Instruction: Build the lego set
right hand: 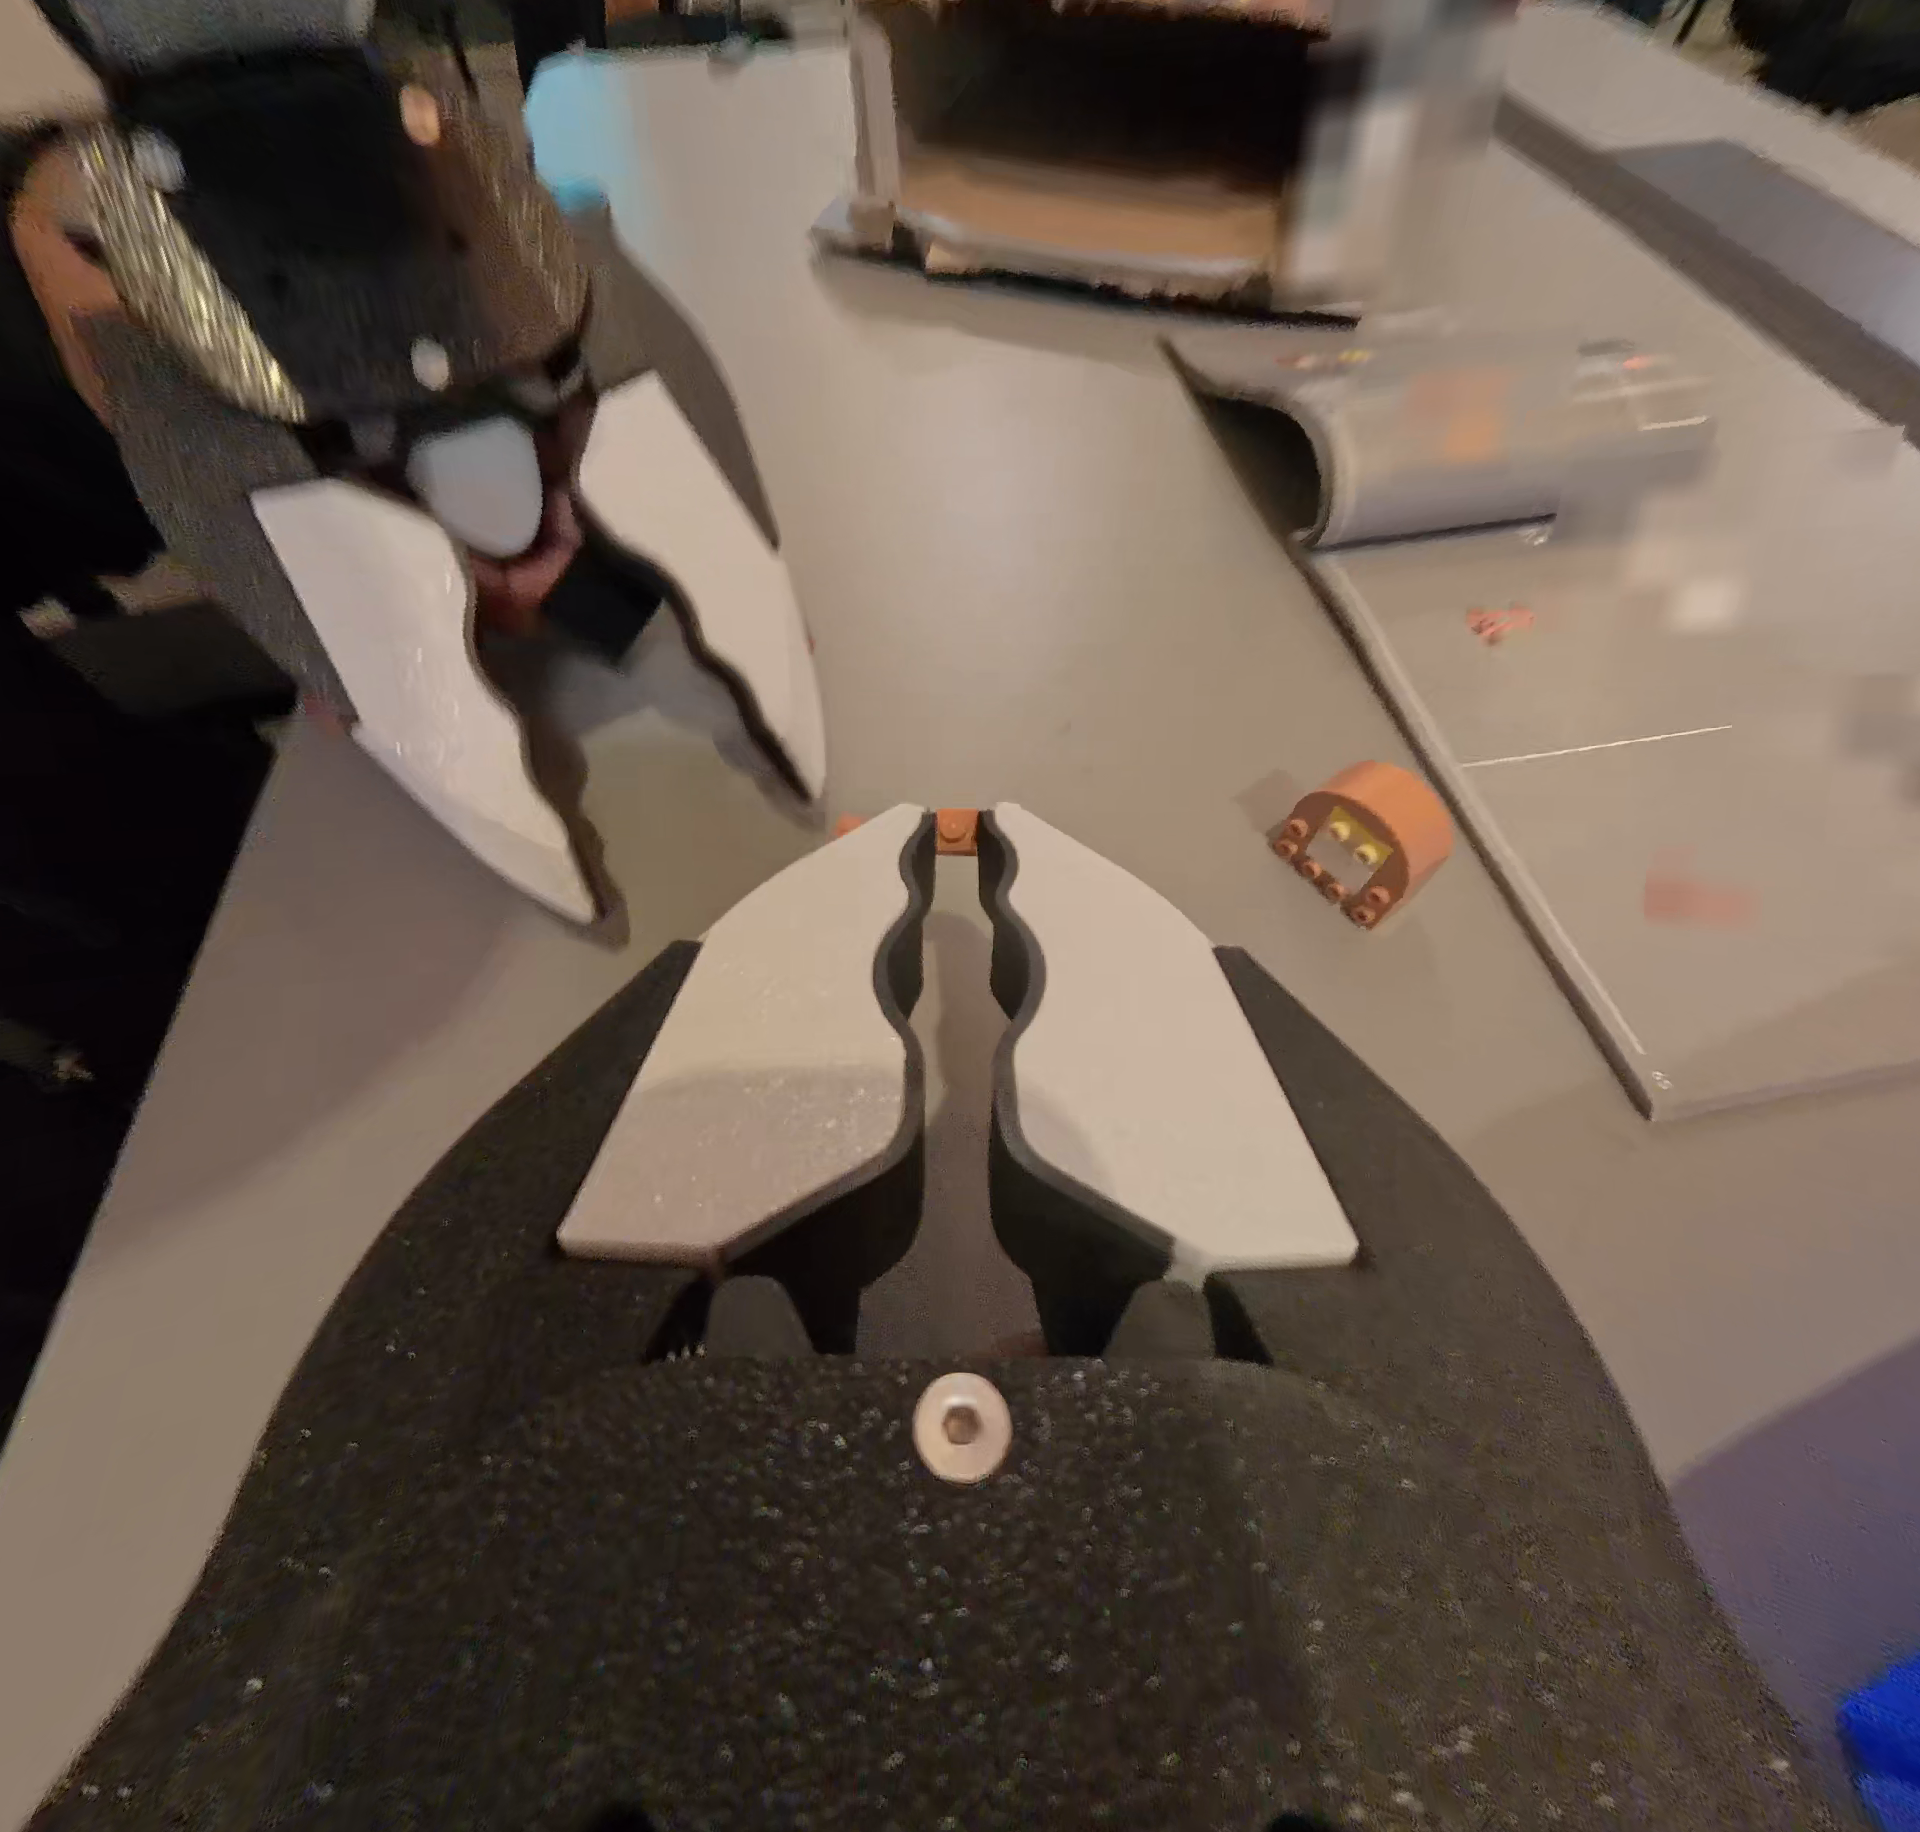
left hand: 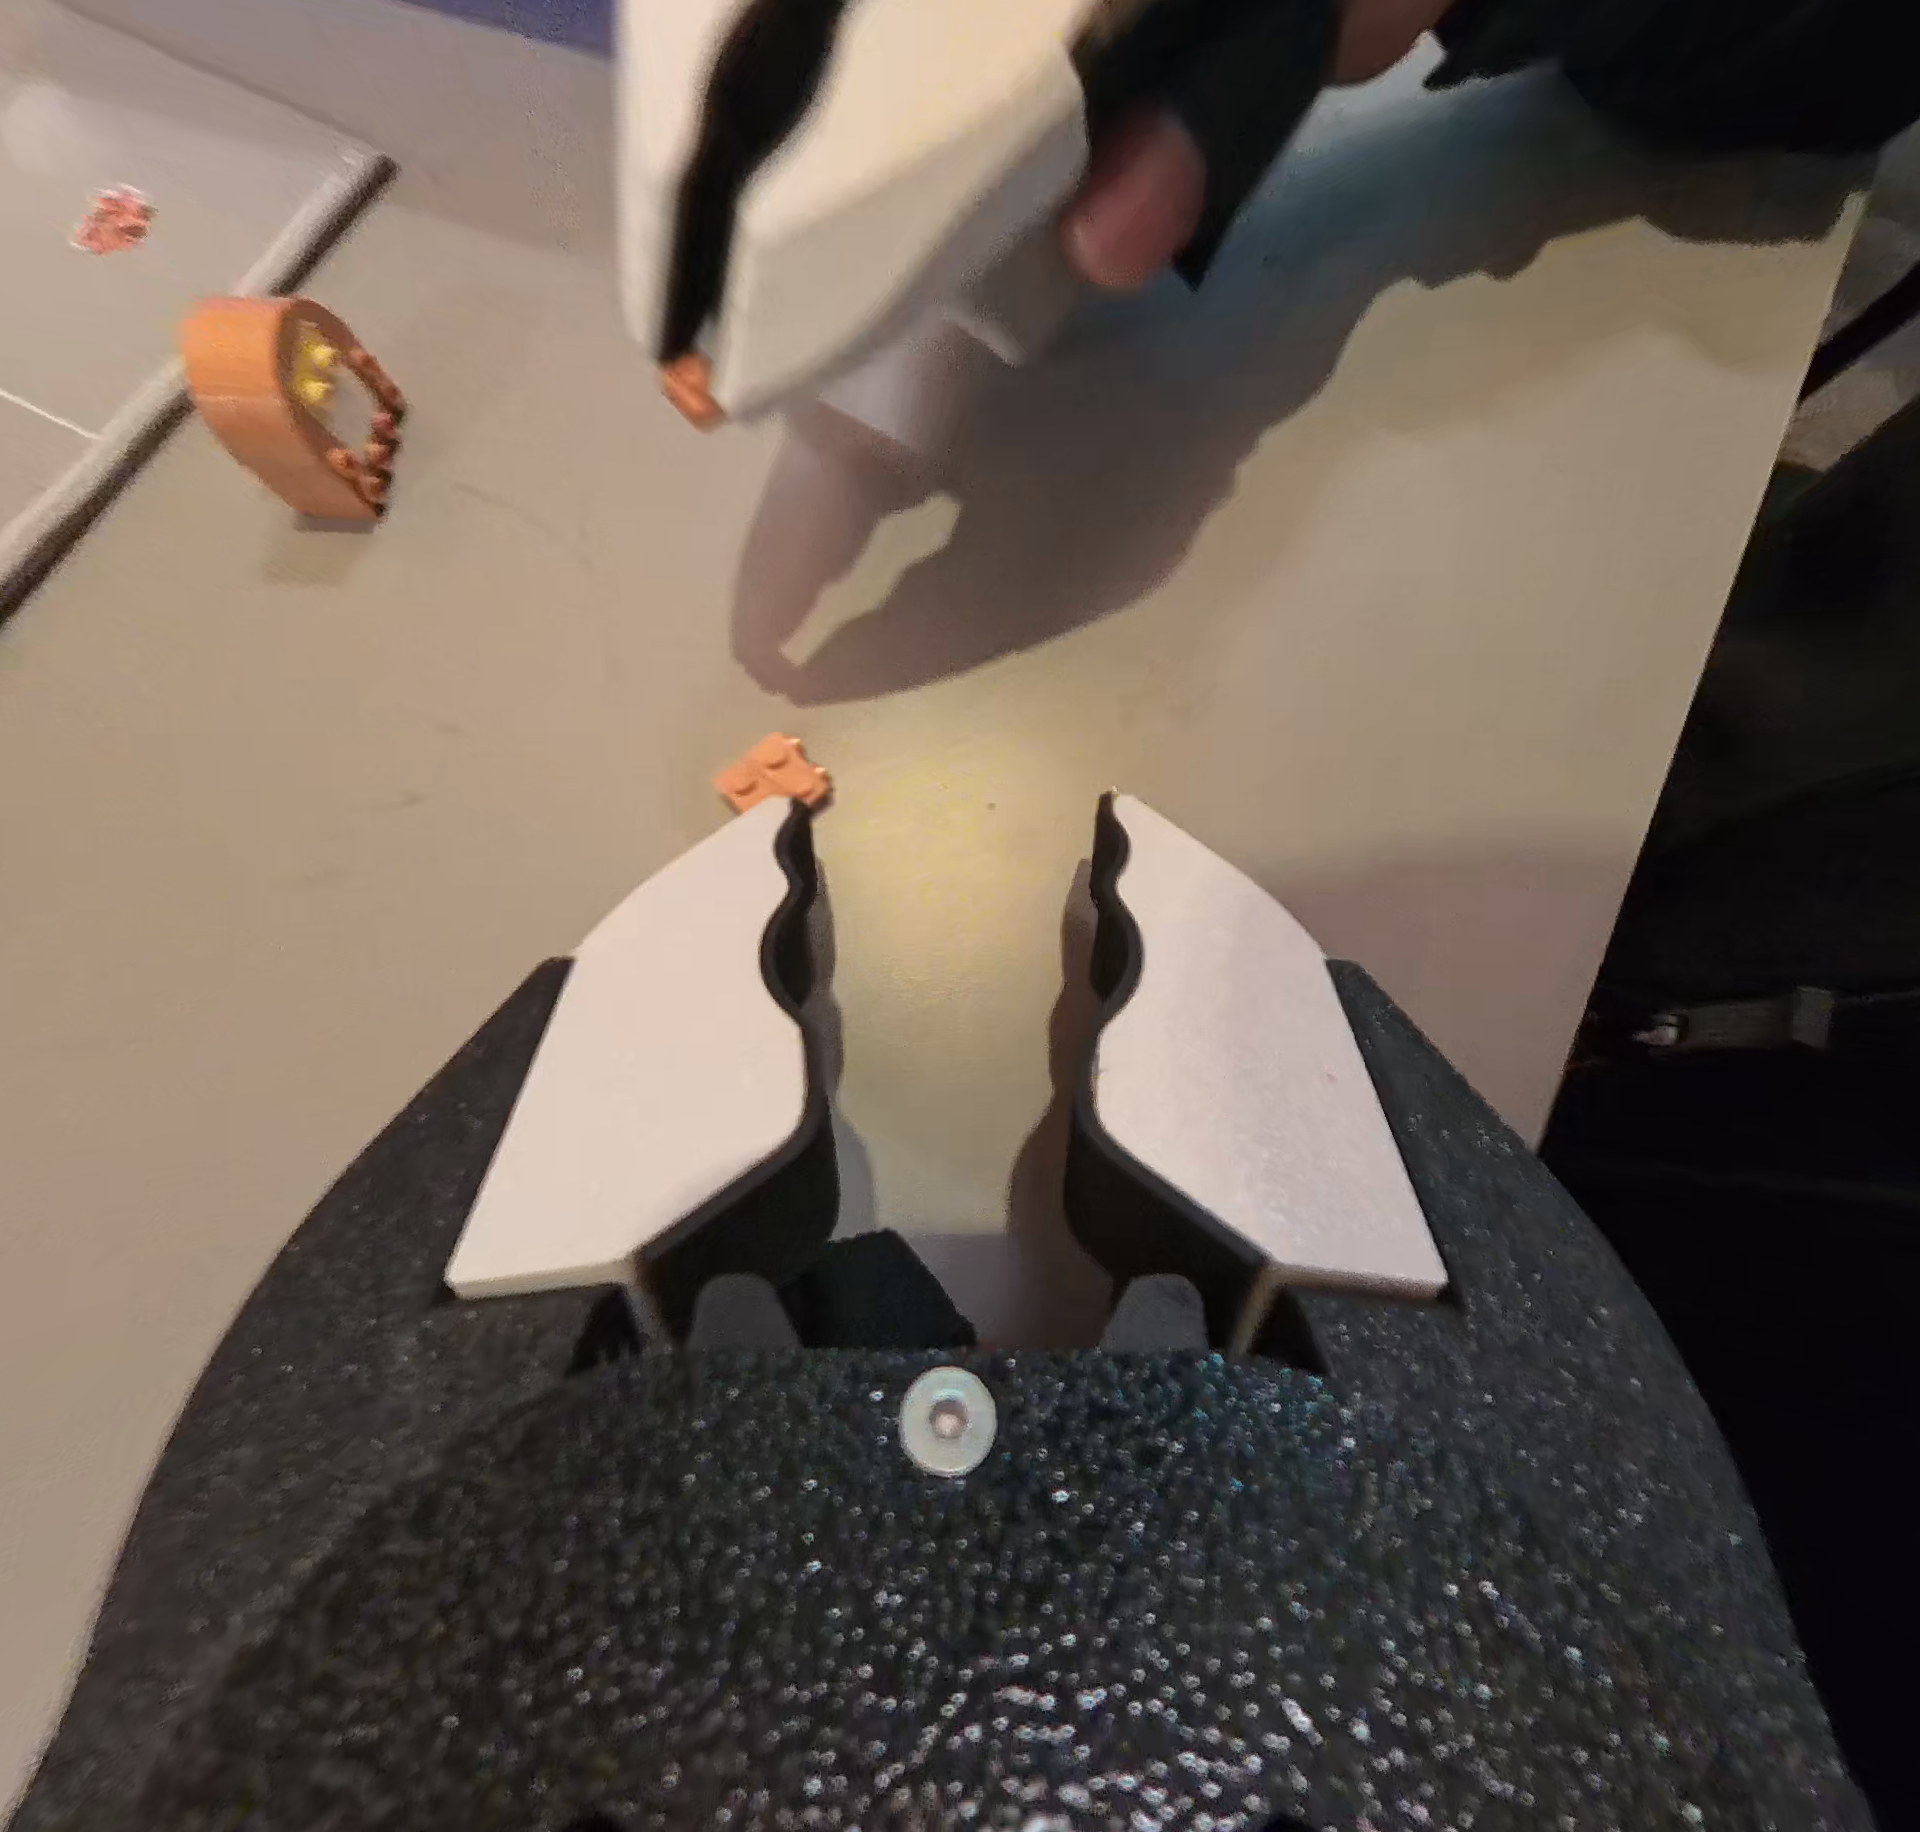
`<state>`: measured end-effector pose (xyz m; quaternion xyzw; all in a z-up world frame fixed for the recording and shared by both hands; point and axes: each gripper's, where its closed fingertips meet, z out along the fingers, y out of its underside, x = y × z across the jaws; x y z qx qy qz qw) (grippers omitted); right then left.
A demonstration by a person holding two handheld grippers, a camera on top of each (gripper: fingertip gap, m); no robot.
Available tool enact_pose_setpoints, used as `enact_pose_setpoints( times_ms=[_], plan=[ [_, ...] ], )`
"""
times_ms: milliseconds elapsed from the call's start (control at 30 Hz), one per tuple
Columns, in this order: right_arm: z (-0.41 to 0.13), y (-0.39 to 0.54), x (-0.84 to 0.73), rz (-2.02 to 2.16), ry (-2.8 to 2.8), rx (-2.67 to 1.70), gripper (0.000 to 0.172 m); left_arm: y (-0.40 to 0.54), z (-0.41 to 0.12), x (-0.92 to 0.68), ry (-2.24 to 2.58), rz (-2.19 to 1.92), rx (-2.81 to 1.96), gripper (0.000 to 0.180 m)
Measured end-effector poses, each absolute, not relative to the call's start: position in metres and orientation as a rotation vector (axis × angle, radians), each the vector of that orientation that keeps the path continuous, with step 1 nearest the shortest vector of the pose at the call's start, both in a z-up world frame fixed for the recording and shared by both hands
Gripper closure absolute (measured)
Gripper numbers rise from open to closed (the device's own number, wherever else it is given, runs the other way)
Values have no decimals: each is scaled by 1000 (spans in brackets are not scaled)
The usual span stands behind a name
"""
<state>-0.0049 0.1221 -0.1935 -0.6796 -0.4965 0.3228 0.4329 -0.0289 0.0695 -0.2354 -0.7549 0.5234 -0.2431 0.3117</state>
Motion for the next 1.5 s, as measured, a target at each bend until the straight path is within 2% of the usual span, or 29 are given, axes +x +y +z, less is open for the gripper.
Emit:
enact_pose_setpoints(
  times_ms=[367, 733, 1200, 1500],
  plan=[
    [-249, 140, -24, 576, -1565, -1894, 165, 83, -239, -46, 1316, -590, -1999, 130],
    [-230, 136, 1, 588, -1420, -1887, 158, 84, -238, -60, 1319, -636, -1960, 130],
    [-223, 160, 74, 418, -1148, -1975, 159, 113, -238, -45, 1902, -745, -1492, 136],
    [-236, 183, 79, 282, -1127, -2037, 155, 104, -246, -40, 2086, -821, -1345, 141]
  ],
)
